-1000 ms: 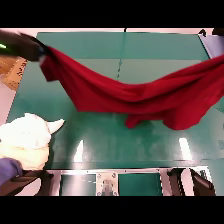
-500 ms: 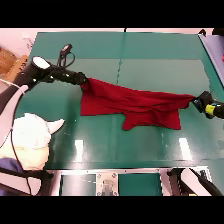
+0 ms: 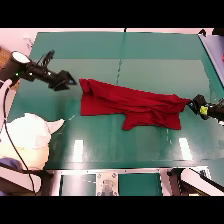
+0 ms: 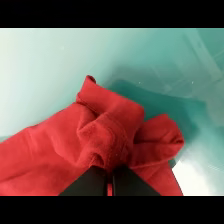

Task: Fold the shirts.

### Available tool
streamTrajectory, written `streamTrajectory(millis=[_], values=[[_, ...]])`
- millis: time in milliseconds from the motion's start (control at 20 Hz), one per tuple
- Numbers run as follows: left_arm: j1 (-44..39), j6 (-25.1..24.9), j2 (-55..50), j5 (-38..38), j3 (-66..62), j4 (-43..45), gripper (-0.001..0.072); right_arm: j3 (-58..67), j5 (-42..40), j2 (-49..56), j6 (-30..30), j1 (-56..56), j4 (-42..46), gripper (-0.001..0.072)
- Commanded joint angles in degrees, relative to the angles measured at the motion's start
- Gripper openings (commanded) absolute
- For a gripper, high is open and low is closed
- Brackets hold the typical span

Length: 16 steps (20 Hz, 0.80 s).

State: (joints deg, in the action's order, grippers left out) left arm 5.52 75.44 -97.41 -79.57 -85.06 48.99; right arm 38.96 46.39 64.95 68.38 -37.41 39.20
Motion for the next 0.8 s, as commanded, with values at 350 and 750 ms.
streamTrajectory(millis=[350, 750], values=[[-12.9, 4.0, 0.0, 15.7, 18.2, 5.9, 0.0657, 0.0, -0.5, 0.4, -1.2, 0.0, 0.0, 0.0017], [-14.8, -2.6, 0.0, 7.1, 16.0, 2.5, 0.0019, 0.0, 0.4, 0.4, -1.2, 0.0, 0.0, 0.0018]])
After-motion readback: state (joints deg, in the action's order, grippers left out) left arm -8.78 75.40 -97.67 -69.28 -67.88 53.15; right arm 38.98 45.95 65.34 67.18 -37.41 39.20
